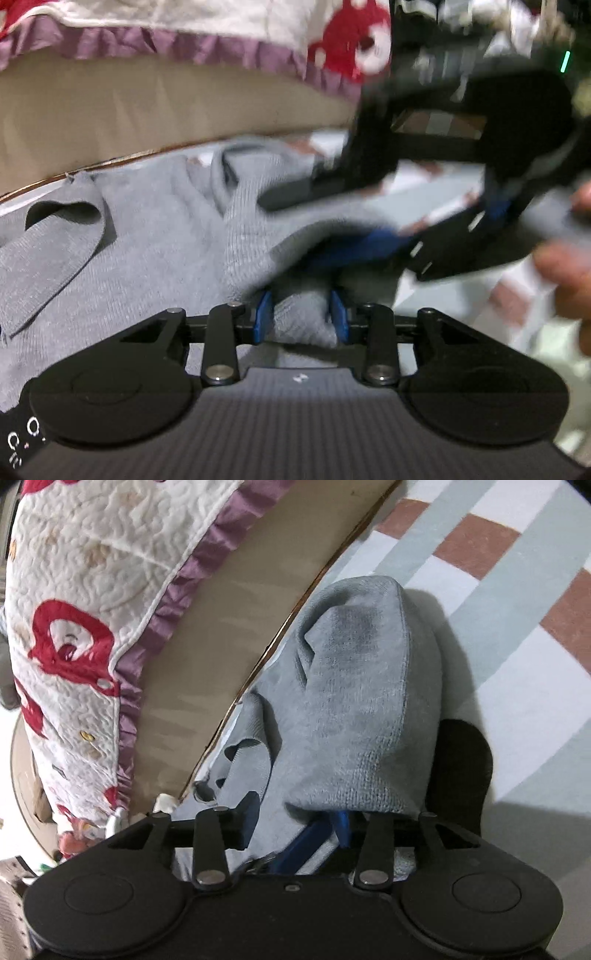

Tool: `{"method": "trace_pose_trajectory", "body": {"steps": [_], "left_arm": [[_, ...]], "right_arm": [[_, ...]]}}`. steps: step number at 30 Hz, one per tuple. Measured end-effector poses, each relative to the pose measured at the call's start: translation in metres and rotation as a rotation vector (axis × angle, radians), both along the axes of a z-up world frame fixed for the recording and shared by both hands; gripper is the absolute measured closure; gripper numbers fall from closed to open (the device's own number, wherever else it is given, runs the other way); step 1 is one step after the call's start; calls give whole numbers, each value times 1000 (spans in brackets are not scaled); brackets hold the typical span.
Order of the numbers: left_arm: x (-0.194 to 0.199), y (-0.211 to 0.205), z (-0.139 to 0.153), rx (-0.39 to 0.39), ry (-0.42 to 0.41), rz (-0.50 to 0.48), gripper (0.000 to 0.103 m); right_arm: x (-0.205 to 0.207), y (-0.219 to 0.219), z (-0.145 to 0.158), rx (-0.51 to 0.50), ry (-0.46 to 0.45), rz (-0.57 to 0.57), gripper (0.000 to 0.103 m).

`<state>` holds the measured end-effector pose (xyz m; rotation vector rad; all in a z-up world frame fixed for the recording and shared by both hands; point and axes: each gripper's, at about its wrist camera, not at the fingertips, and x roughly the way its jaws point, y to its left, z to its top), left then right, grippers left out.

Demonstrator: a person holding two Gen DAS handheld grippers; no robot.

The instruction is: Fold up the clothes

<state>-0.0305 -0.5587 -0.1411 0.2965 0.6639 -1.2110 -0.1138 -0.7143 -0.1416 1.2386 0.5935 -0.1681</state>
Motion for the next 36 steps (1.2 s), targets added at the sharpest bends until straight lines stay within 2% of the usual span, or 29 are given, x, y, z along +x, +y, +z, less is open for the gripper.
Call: {"method": "trace_pose_trajectory", "body": {"steps": [3,6,8,11,14,16,18,20,21,22,24,27,29,31,33,35,36], "left_arm": [[-3,-4,-10,19,-40,5,81],[6,0,-10,-20,25,35,91],[13,4,-10,-57,74,44,95],[17,27,1,-191,143,14,96],[19,55,14,-350,207,-23,97],[27,67,16,-436,296,-10,97],[47,66,7,-483,426,61,100],[62,61,-2,-477,475,141,103],[64,58,-2,-454,449,157,103],[66,56,-1,-432,425,170,103],[65,57,0,-398,406,173,103],[63,59,2,-350,377,173,103],[63,58,5,-341,381,139,102],[59,56,9,-344,404,106,101],[48,57,16,-356,375,36,98],[36,57,23,-362,340,-33,95],[26,58,24,-330,284,-60,95]], "right_arm": [[-5,-7,0,-52,47,-36,56],[-2,-13,2,-161,121,-79,57],[1,-15,0,-189,133,-86,58],[3,-19,0,-195,122,-104,58],[-4,-26,3,-156,79,-118,58],[-8,-31,2,-111,50,-125,58],[-12,-33,2,-70,31,-121,56],[-13,-30,1,-77,59,-87,55],[-12,-28,2,-101,96,-68,43],[-12,-25,2,-132,132,-47,41],[-14,-19,5,-214,184,0,41],[-21,-10,14,-334,182,65,42],[-26,-6,19,-395,176,103,42],[-29,-10,14,-316,137,105,42],[-29,-17,3,-204,108,84,42],[-26,-24,-10,-112,122,48,42],[-23,-25,-17,-71,130,39,42]]}}
